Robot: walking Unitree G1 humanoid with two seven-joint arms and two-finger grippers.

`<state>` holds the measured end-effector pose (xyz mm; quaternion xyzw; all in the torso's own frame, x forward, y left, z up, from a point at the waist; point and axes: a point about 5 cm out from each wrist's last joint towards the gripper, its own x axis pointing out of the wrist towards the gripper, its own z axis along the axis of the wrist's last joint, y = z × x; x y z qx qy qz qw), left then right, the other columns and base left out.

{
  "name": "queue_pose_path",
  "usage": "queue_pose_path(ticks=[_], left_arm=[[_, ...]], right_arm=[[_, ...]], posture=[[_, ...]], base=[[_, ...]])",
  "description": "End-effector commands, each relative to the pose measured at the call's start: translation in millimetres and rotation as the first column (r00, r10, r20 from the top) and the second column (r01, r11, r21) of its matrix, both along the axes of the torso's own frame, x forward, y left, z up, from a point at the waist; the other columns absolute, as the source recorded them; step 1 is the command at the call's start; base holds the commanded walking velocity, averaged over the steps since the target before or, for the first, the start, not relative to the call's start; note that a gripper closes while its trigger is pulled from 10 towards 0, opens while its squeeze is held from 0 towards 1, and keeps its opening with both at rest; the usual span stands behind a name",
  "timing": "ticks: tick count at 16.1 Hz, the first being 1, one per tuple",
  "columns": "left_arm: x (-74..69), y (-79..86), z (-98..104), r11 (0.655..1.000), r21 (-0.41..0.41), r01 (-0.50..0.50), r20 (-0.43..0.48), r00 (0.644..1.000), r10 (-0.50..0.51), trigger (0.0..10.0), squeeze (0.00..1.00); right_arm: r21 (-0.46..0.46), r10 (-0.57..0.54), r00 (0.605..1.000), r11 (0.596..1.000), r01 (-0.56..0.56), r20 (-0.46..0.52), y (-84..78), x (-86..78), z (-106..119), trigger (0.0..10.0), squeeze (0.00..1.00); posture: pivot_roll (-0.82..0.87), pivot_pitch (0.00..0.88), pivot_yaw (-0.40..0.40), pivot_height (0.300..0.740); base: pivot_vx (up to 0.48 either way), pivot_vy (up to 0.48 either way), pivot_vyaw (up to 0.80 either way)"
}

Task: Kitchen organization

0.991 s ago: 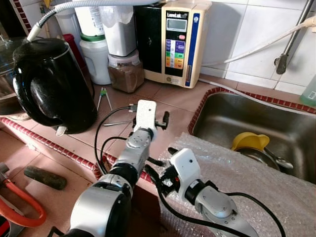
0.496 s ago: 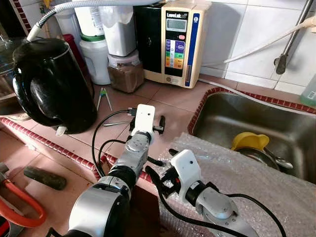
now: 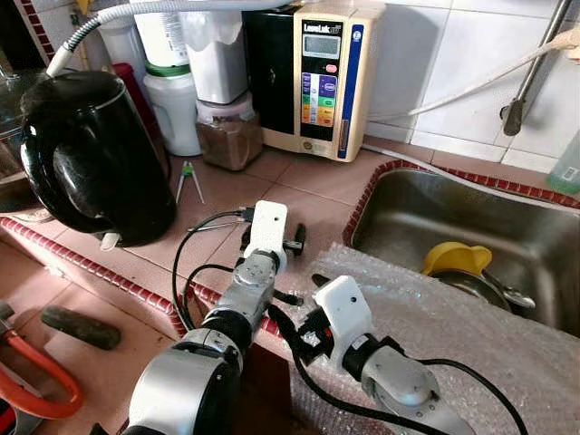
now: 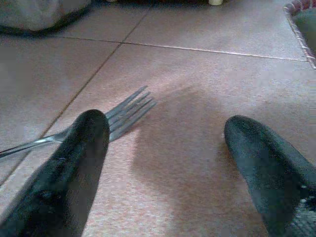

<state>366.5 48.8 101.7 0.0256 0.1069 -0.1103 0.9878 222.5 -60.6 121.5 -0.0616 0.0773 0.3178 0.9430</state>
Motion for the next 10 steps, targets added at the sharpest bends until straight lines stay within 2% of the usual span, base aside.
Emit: queue_pose_path(ticks=[1, 4, 6, 10], left_arm=[[-1.7, -2.5, -3.3, 1.0, -0.006, 0.011, -0.026, 1.0, -0.011, 0.0, 0.0], [-1.9, -3.0, -3.2, 1.0, -0.018, 0.014, -0.027, 1.0, -0.014, 0.0, 0.0], [-2.2, -2.9, -3.7, 1.0, -0.021, 0.015, -0.028, 0.999, -0.016, 0.0, 0.0], [-3.2, -1.0, -6.6, 1.0, -0.02, 0.013, -0.037, 0.999, -0.014, 0.0, 0.0]], right_arm=[[0.007, -0.01, 1.0, 1.0, 0.01, 0.009, 0.1, -0.7, 4.0, 10.0, 1.0], [0.005, -0.03, 0.999, 1.0, 0.03, 0.025, -2.2, -0.5, 5.1, 10.0, 1.0], [0.051, -0.084, 0.995, 0.995, 0.082, 0.046, -5.3, 3.3, 12.5, 10.0, 1.0], [0.033, -0.092, 0.994, 0.995, 0.09, 0.052, -6.3, 3.5, 11.9, 10.0, 1.0]], posture=[[-0.08, 0.0, 0.066, 0.74], [-0.09, 0.0, 0.068, 0.74], [-0.09, 0.0, 0.068, 0.74], [-0.09, 0.0, 0.071, 0.74]], base=[[0.0, 0.0, 0.0], [0.0, 0.0, 0.0], [0.0, 0.0, 0.0], [0.0, 0.0, 0.0]])
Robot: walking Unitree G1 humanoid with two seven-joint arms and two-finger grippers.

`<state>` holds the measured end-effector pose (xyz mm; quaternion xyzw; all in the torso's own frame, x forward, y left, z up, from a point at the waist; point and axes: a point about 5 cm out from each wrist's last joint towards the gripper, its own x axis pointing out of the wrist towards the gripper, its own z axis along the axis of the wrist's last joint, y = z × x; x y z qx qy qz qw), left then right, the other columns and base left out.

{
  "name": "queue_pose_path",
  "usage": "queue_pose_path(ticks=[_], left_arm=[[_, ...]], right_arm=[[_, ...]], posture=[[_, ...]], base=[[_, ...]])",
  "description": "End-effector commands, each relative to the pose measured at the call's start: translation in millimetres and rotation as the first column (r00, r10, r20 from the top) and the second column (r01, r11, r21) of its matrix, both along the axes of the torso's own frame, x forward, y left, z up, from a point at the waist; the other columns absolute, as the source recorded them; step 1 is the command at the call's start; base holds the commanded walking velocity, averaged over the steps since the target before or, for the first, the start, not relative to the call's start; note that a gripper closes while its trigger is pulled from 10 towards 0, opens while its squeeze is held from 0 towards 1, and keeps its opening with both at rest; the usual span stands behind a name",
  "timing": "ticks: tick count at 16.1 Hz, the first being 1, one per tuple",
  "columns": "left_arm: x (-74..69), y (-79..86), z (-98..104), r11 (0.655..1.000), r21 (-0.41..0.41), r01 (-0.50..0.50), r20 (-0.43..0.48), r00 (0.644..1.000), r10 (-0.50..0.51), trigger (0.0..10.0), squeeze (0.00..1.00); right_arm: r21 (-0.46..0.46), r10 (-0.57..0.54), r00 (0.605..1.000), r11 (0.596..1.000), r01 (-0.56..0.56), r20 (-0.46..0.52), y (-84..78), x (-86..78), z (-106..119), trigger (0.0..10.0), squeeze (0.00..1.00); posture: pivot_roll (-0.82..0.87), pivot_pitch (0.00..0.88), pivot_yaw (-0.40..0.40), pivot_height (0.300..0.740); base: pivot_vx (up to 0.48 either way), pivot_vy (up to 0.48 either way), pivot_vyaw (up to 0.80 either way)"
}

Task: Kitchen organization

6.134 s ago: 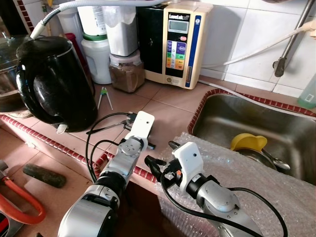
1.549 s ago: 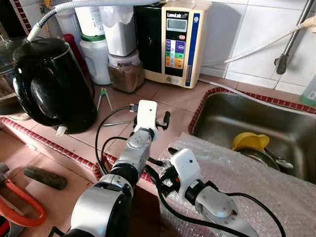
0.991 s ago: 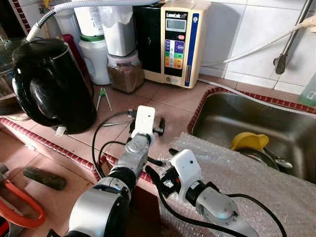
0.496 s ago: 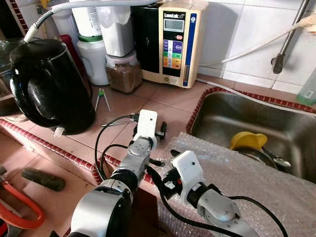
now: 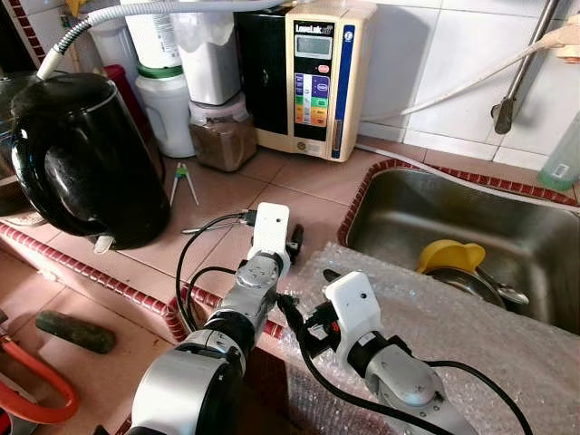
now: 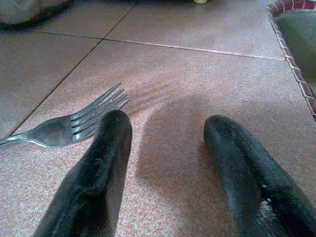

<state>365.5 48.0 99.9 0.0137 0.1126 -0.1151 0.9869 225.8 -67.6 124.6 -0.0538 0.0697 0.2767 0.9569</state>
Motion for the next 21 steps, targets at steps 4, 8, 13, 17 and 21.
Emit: queue_pose_path(ticks=[4, 8, 13, 17, 21], left_arm=[[-3.0, 1.0, -7, 1.0, 0.02, 0.007, -0.025, 1.0, -0.006, 0.0, 0.0], [-2.6, 1.2, -6, 1.0, 0.019, -0.003, -0.02, 1.0, 0.003, 0.0, 0.0], [-1.8, 3.3, -5, 1.0, 0.012, -0.012, -0.017, 1.0, 0.012, 0.0, 0.0], [1.7, 9.8, 0, 1.0, 0.008, -0.03, 0.016, 0.999, 0.03, 0.0, 0.0], [4.9, 17.5, 4, 0.999, -0.02, -0.038, 0.04, 0.998, 0.039, 0.0, 0.0]], right_arm=[[0.017, -0.012, 0.999, 1.0, 0.011, 0.039, 2.4, 0.7, 9, 10.0, 1.0], [0.014, -0.022, 0.999, 1.0, 0.022, 0.049, 0.2, 1.8, 9, 10.0, 1.0], [0.013, -0.029, 0.998, 1.0, 0.029, 0.057, -0.5, 3.7, 10, 10.0, 1.0], [0.014, -0.041, 0.997, 0.999, 0.04, 0.065, -2.4, 4.4, 11, 10.0, 1.0], [0.016, -0.043, 0.997, 0.999, 0.042, 0.071, -3.9, 5.2, 13, 10.0, 1.0]], posture=[[-0.09, 0.0, 0.079, 0.74], [-0.09, 0.0, 0.075, 0.74], [-0.09, 0.0, 0.071, 0.74], [-0.09, 0.0, 0.069, 0.74], [-0.08, 0.0, 0.057, 0.74]], base=[[0.0, 0.0, 0.0], [0.0, 0.0, 0.0], [0.0, 0.0, 0.0], [0.0, 0.0, 0.0], [0.0, 0.0, 0.0]])
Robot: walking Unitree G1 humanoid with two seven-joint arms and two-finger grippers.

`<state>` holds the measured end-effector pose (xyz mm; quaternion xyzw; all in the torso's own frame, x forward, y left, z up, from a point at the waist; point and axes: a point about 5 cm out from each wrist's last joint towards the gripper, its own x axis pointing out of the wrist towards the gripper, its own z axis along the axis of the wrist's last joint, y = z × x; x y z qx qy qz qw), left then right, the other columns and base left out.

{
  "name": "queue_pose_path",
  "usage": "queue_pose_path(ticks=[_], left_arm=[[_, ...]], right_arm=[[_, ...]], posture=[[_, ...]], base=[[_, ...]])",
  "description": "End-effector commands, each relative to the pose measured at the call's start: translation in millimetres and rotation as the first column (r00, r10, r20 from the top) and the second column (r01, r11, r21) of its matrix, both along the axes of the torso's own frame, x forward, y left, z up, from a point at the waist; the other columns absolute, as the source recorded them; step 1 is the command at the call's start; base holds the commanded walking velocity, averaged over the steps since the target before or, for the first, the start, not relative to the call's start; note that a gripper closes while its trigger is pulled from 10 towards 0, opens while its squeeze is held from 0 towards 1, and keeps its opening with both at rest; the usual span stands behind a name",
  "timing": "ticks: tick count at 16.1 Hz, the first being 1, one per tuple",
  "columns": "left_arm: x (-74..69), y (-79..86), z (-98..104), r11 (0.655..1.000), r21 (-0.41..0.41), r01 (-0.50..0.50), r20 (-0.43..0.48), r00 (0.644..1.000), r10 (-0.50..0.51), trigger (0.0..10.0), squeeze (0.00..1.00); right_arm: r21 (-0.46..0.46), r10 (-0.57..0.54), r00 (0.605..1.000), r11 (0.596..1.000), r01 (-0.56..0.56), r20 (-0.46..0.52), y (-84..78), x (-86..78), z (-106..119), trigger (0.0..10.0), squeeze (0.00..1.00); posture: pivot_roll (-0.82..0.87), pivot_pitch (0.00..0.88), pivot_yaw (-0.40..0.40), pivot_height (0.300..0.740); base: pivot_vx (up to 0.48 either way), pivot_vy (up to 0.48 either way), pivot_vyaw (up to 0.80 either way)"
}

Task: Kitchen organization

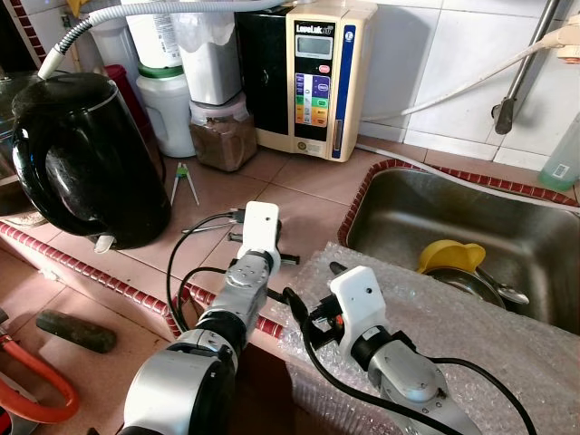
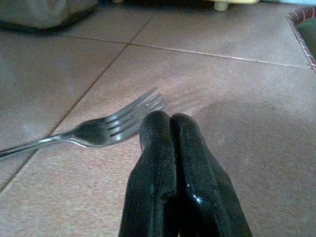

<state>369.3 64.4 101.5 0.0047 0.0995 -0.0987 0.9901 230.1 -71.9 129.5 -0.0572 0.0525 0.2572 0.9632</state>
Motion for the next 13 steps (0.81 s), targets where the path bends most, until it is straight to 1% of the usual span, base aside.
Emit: queue_pose_path(ticks=[1, 2, 3, 4, 5, 6, 7, 8, 9, 11, 12, 13], left_arm=[[3.4, 2.8, 8, 1.0, -0.028, -0.011, 0.043, 0.999, 0.012, 0.0, 0.0], [4.2, 2.8, 11, 0.999, -0.036, -0.008, 0.064, 0.998, 0.01, 0.0, 0.0], [5.5, 5.0, 18, 1.0, -0.029, 0.006, 0.127, 0.992, -0.003, 0.0, 0.0], [5.6, 6.7, 22, 0.999, -0.026, 0.021, 0.165, 0.986, -0.017, 1.0, 0.0], [5.4, 8.7, 24, 0.999, -0.032, 0.026, 0.186, 0.982, -0.019, 3.1, 0.0], [5.4, 12.1, 27, 0.999, -0.032, 0.025, 0.217, 0.976, -0.017, 4.0, 0.0], [4.7, 18.8, 34, 0.999, -0.031, 0.019, 0.272, 0.962, -0.01, 4.9, 0.0], [4.0, 22.5, 37, 1.0, -0.029, 0.011, 0.297, 0.955, -0.002, 9.1, 0.0], [2.6, 25.4, 41, 1.0, -0.024, 0.005, 0.326, 0.945, 0.003, 10.0, 0.0], [-7.6, 29.0, 46, 0.999, -0.026, 0.026, 0.369, 0.929, -0.015, 10.0, 0.0], [-9.6, 28.9, 46, 0.999, -0.022, 0.034, 0.371, 0.928, -0.024, 10.0, 0.0], [-14.6, 30.0, 42, 0.999, -0.012, 0.05, 0.362, 0.931, -0.042, 10.0, 0.0]], right_arm=[[0.019, -0.007, 0.999, 1.0, 0.006, 0.053, 0.4, 3.2, 12, 10.0, 1.0], [0.027, -0.012, 0.998, 1.0, 0.011, 0.066, -0.5, 4.4, 15, 10.0, 1.0], [0.052, -0.044, 0.994, 0.998, 0.039, 0.105, -4.7, 6.7, 23, 10.0, 1.0], [0.067, -0.078, 0.989, 0.995, 0.07, 0.122, -9.6, 8.4, 27, 10.0, 1.0], [0.062, -0.109, 0.983, 0.993, 0.101, 0.147, -14.6, 9.9, 30, 10.0, 1.0], [0.058, -0.14, 0.975, 0.99, 0.132, 0.171, -20.2, 11.5, 33, 10.0, 1.0], [0.054, -0.197, 0.959, 0.98, 0.19, 0.204, -30.4, 14.2, 38, 10.0, 1.0], [0.051, -0.228, 0.948, 0.974, 0.222, 0.224, -36.2, 15.2, 41, 10.0, 1.0], [0.052, -0.259, 0.935, 0.966, 0.254, 0.241, -41.7, 15.9, 43, 10.0, 1.0], [0.051, -0.334, 0.905, 0.942, 0.332, 0.263, -57.8, 14.7, 46, 10.0, 1.0], [0.048, -0.342, 0.902, 0.938, 0.342, 0.265, -60.0, 14.3, 46, 10.0, 1.0], [0.049, -0.36, 0.898, 0.932, 0.36, 0.252, -63.8, 12.9, 44, 10.0, 1.0]], posture=[[-0.07, 0.0, 0.054, 0.74], [-0.07, 0.0, 0.051, 0.74], [-0.07, 0.0, 0.047, 0.74], [-0.07, 0.0, 0.043, 0.74], [-0.06, 0.0, 0.04, 0.74], [-0.06, 0.0, 0.036, 0.74], [-0.05, 0.0, 0.029, 0.74], [-0.04, 0.0, 0.024, 0.74], [-0.04, 0.0, 0.021, 0.74], [-0.02, 0.0, 0.005, 0.74], [-0.02, 0.0, 0.005, 0.74], [-0.01, 0.0, 0.004, 0.74]], base=[[0.0, 0.0, 0.0], [0.0, 0.0, 0.0], [0.0, 0.0, 0.0], [0.0, 0.0, 0.0], [0.0, 0.0, 0.0], [0.0, 0.0, 0.0], [0.0, 0.0, 0.0], [0.0, 0.0, 0.0], [0.0, 0.0, 0.0], [0.0, 0.0, 0.0], [0.0, 0.0, 0.0], [0.0, 0.0, 0.0]])
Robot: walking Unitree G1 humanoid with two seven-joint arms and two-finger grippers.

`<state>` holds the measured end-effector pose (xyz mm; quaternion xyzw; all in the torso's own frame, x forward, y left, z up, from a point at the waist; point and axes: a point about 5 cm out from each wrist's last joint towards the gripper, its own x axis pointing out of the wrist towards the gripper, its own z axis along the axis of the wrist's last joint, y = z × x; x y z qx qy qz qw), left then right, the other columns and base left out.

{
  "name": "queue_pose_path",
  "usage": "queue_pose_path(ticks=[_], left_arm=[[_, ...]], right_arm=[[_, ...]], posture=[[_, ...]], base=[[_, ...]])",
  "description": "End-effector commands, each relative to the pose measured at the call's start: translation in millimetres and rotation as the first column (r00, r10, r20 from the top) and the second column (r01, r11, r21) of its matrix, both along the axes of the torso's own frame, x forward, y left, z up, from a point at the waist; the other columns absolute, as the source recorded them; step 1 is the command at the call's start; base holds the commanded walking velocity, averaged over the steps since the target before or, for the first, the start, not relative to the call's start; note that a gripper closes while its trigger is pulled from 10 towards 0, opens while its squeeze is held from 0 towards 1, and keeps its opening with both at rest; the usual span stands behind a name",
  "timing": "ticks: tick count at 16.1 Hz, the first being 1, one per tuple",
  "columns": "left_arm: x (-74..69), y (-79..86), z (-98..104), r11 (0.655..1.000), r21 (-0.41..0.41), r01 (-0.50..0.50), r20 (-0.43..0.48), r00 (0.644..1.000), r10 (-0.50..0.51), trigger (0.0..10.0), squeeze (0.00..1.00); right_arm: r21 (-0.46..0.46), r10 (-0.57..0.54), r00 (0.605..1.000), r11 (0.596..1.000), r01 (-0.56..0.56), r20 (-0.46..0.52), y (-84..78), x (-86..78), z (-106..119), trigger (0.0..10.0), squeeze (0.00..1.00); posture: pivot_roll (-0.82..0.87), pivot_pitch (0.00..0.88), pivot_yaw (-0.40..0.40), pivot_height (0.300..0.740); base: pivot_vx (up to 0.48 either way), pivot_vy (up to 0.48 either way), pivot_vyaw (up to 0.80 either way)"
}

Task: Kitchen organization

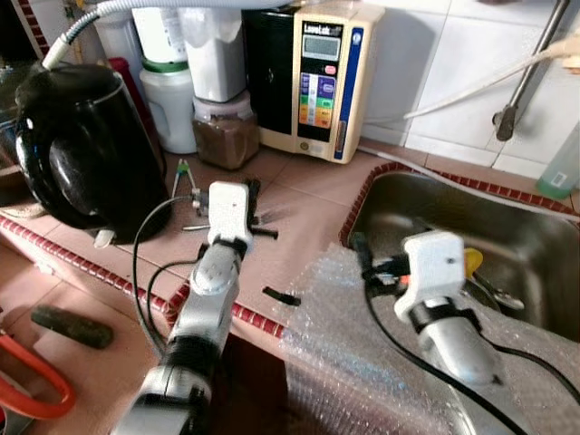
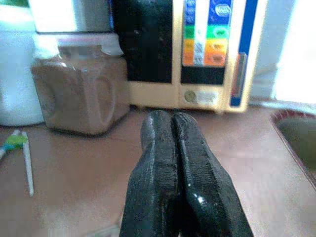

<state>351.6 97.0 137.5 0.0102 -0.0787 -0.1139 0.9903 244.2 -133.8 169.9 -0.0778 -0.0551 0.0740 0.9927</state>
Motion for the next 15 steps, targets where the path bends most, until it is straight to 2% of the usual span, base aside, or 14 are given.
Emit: queue_pose_path(ticks=[1, 3, 4, 8, 15], left_arm=[[-6.0, 2.4, 0, 1.0, 0.02, 0.019, -0.005, 1.0, -0.019, 10.0, 0.0], [-17.7, 6.3, -8, 1.0, 0.021, 0.02, -0.041, 0.999, -0.019, 10.0, 0.0], [-25.2, 4.5, -11, 0.998, 0.049, 0.038, -0.038, 0.999, -0.037, 10.0, 0.0], [-33.6, -0.7, -11, 0.997, 0.058, 0.049, -0.045, 0.998, -0.046, 10.0, 0.0], [-31.6, 7.3, 2, 0.999, 0.052, 0.004, -0.037, 0.999, -0.002, 10.0, 0.0]], right_arm=[[0.006, -0.029, 1.0, 1.0, 0.029, 0.008, -5.8, -4.1, 2, 10.0, 0.77], [0.01, -0.044, 0.999, 0.999, 0.044, -0.018, -8.6, -8.9, -3, 10.0, 0.76], [0.004, -0.037, 0.999, 0.999, 0.037, -0.038, -6.4, -13.3, -9, 10.0, 0.77], [0.018, -0.028, 0.998, 0.999, 0.029, -0.058, -1.4, -21.6, -14, 10.0, 0.77], [-0.013, -0.036, 0.998, 0.999, 0.035, -0.052, -5.5, -27.1, -13, 10.0, 0.78]], posture=[[-0.01, 0.0, 0.003, 0.74], [-0.01, 0.0, 0.01, 0.74], [-0.02, 0.0, 0.012, 0.74], [-0.04, 0.0, 0.029, 0.74], [-0.05, 0.0, 0.025, 0.74]], base=[[0.0, 0.0, -0.78], [0.0, 0.0, -0.78], [0.0, 0.0, -0.77], [0.0, 0.0, -0.77], [0.0, 0.0, 0.0]])
